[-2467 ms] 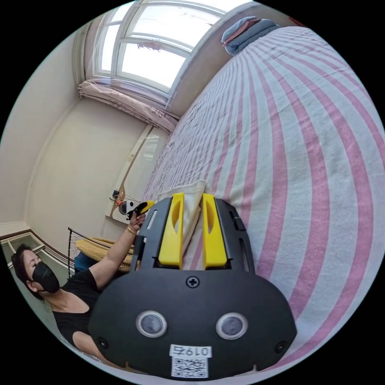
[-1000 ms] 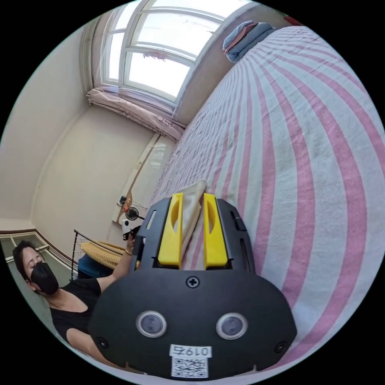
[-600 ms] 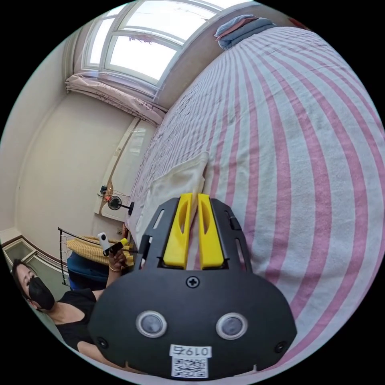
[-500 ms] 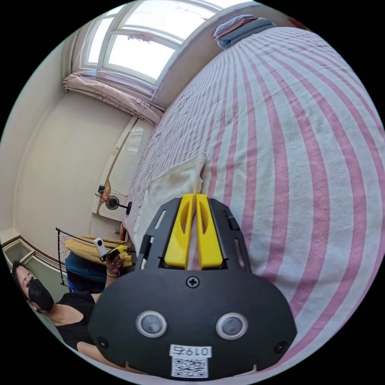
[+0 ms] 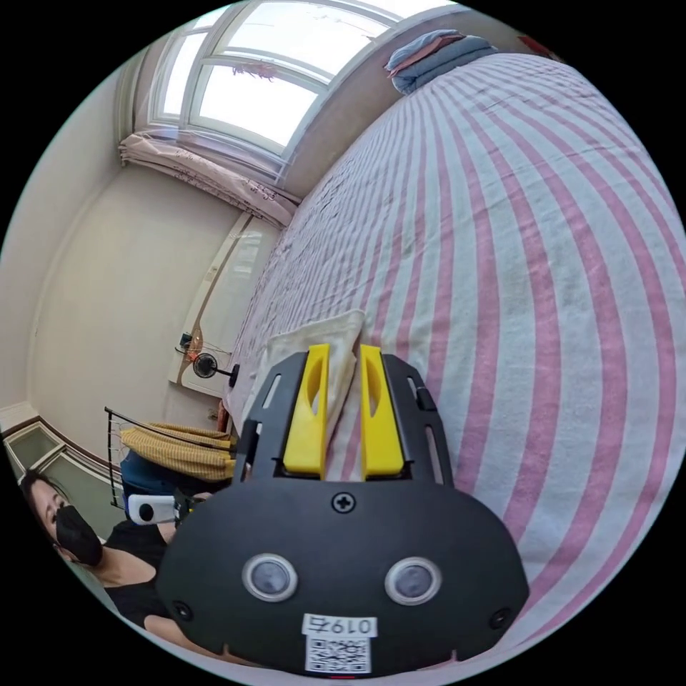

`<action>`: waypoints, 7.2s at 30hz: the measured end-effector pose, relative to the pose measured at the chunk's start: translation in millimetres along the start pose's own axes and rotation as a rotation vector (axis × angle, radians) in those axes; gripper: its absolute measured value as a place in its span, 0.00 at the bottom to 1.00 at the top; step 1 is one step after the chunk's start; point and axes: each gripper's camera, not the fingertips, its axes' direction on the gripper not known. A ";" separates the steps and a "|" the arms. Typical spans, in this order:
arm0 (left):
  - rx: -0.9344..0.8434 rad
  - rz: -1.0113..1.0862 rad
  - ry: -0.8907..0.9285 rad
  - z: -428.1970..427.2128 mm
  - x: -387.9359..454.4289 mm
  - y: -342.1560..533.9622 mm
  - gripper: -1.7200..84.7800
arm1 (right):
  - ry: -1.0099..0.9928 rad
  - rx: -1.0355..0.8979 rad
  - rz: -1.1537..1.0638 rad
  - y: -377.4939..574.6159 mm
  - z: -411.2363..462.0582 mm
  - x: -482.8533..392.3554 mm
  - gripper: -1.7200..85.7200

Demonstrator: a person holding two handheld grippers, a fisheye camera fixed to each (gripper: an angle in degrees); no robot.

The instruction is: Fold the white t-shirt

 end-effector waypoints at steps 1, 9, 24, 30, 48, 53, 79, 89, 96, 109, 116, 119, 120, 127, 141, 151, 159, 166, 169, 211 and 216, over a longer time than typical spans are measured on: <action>-0.038 0.037 -0.028 8.8 13.7 -10.3 0.14 | 0.000 -0.026 -0.005 0.3 4.6 -3.2 0.10; -0.108 -0.021 -0.020 11.3 47.4 -53.7 0.06 | 0.017 -0.055 -0.011 24.0 17.3 -21.3 0.02; -0.096 -0.233 0.168 -46.4 33.0 -49.0 0.03 | -0.008 -0.030 0.005 110.0 49.2 -81.3 0.04; -0.066 -0.283 0.234 -92.2 16.4 -13.8 0.04 | 0.054 -0.041 -0.006 167.7 55.3 -127.1 0.07; 0.175 -0.682 -0.320 -454.6 -28.6 387.4 0.03 | 0.697 0.508 -0.559 636.9 223.3 -549.6 0.08; 0.086 -0.658 -0.355 -464.4 -25.8 468.7 0.03 | 0.835 0.298 -0.474 684.9 301.4 -590.0 0.06; 0.251 -1.088 0.162 -382.6 -462.2 813.0 0.12 | 0.938 0.110 -1.090 755.8 738.5 -850.8 0.15; -0.004 -1.051 0.165 -244.5 -626.5 867.1 0.13 | 1.116 -0.063 -1.350 766.4 871.6 -885.8 0.13; 0.001 -1.111 0.290 -155.4 -709.6 908.1 0.13 | 1.177 -0.130 -1.420 758.6 924.8 -908.0 0.13; 0.012 -1.179 0.550 -7.7 -810.3 986.3 0.19 | 1.139 0.034 -1.264 735.9 941.1 -920.4 0.04; 0.048 -1.213 0.805 84.1 -844.0 995.3 0.20 | 1.082 0.139 -1.187 717.9 912.0 -922.7 0.03; 0.060 -1.265 0.832 127.4 -863.0 992.1 0.19 | 1.079 0.140 -1.195 717.0 906.7 -913.4 0.03; 0.067 -1.275 0.838 135.6 -867.0 991.3 0.19 | 1.073 0.137 -1.195 716.9 904.5 -909.2 0.03; 0.130 -1.383 0.780 216.0 -913.6 975.4 0.15 | 1.042 0.142 -1.160 710.0 882.1 -888.2 0.03; 0.029 -1.291 0.656 325.3 -929.5 873.1 0.05 | 0.941 0.175 -1.046 685.3 796.8 -822.8 0.03; -0.027 -1.187 0.565 371.9 -901.3 726.3 0.05 | 0.732 0.249 -0.877 660.7 682.4 -753.0 0.03; -0.022 -1.112 0.556 416.5 -853.6 571.5 0.05 | 0.602 0.367 -0.733 645.8 559.4 -686.9 0.03; -0.064 -1.014 0.556 491.4 -780.2 389.9 0.05 | 0.514 0.459 -0.554 645.3 435.4 -604.2 0.03; -0.087 -0.993 0.548 533.8 -744.7 318.2 0.05 | 0.504 0.501 -0.476 647.3 382.2 -563.9 0.03; -0.411 -0.902 0.317 836.1 -511.4 -149.1 0.04 | 0.406 0.586 -0.019 683.5 116.5 -258.3 0.02; -0.438 -0.853 0.253 818.5 -494.2 -184.3 0.04 | 0.365 0.597 -0.015 688.3 102.5 -251.9 0.02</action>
